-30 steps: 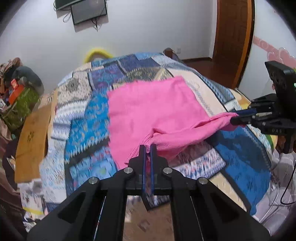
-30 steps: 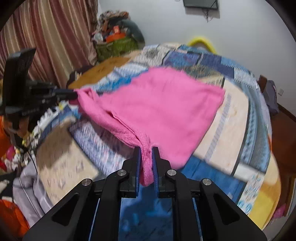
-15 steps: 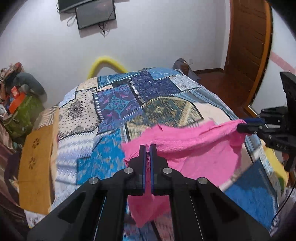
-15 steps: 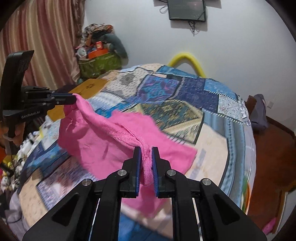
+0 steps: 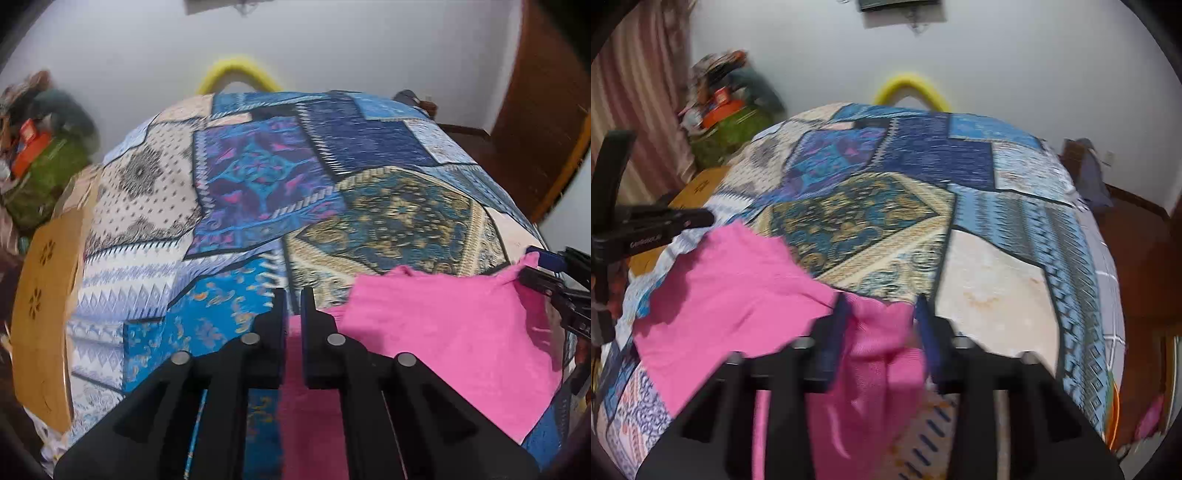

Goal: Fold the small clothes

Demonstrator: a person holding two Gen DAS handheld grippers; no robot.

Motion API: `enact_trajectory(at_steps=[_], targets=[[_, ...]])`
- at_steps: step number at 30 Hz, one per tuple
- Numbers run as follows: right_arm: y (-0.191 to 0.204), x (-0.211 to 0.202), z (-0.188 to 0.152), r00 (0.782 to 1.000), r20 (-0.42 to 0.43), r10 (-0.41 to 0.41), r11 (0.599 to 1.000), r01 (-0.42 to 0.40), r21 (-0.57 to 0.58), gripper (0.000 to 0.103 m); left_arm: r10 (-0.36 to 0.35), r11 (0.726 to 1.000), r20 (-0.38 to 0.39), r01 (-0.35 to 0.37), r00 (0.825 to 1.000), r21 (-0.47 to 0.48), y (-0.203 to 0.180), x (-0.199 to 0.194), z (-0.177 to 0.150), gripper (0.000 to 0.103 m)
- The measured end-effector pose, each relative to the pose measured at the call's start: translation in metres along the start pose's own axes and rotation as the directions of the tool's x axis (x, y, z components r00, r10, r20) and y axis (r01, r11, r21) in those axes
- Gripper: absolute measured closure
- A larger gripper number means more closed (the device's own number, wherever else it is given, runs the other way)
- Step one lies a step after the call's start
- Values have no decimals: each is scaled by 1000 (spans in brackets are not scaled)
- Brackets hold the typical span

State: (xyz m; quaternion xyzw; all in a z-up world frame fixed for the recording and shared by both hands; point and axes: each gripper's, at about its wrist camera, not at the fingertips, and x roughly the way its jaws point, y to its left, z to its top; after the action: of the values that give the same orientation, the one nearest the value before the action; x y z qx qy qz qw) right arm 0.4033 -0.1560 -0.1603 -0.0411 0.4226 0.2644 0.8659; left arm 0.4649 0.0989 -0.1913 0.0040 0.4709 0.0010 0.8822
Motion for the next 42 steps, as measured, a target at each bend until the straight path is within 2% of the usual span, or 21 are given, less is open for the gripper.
enact_trajectory(at_steps=[2, 3, 4, 6, 9, 14, 18, 22, 24, 26, 27, 28, 29, 31, 35, 42], targets=[[-6, -7, -1, 1000, 11, 0, 1000, 0, 12, 58, -36, 998, -9, 36, 999, -49, 12, -5, -3, 90], [-8, -10, 0, 1000, 14, 3, 1000, -3, 19, 58, -54, 996, -10, 53, 998, -69, 18, -10, -5, 81], [-10, -16, -1, 1000, 17, 11, 999, -12, 30, 55, -62, 995, -7, 61, 998, -79, 22, -14, -7, 67], [-13, -26, -4, 999, 29, 29, 998, -30, 52, 47, -70, 993, 11, 71, 997, -90, 26, -28, -15, 54], [-13, -38, -13, 998, 38, 40, 997, -43, 64, 42, -116, 987, -3, 115, 993, -109, 27, -39, -27, 41], [-8, -28, -37, 996, -20, 82, 990, -79, 120, 41, -178, 977, -69, 168, 982, -129, 16, -32, -50, 40], [-7, -11, -49, 993, -60, 102, 984, -91, 156, 41, -253, 960, -124, 232, 960, -157, 3, -14, -62, 40], [-9, 1, -44, 992, -41, 121, 977, -112, 182, 41, -218, 969, -115, 200, 969, -144, -7, -5, -58, 35], [-9, 7, -42, 991, -34, 131, 972, -122, 199, 44, -208, 971, -107, 192, 972, -143, -9, -2, -54, 35], [-5, 13, -39, 991, -33, 128, 973, -120, 195, 60, -207, 971, -94, 193, 974, -141, -12, -2, -51, 50], [-4, 15, -38, 990, -33, 133, 973, -124, 196, 65, -215, 969, -89, 201, 973, -144, -13, -3, -49, 63], [-2, 16, -36, 988, -37, 149, 970, -139, 201, 79, -236, 964, -85, 222, 968, -147, -13, -5, -49, 77], [-1, 16, -36, 985, -41, 165, 967, -153, 205, 87, -254, 959, -82, 240, 964, -149, -16, -6, -49, 81], [5, 10, -35, 988, -35, 150, 973, -141, 181, 91, -242, 966, -76, 232, 967, -117, -23, -12, -50, 84], [18, -18, -33, 987, 6, 158, 978, -157, 137, 93, -225, 973, -36, 223, 974, -54, -32, -40, -57, 85], [54, -90, -24, 973, 112, 204, 976, -211, 53, 94, -216, 976, 99, 218, 971, -9, -26, -140, -74, 85]])
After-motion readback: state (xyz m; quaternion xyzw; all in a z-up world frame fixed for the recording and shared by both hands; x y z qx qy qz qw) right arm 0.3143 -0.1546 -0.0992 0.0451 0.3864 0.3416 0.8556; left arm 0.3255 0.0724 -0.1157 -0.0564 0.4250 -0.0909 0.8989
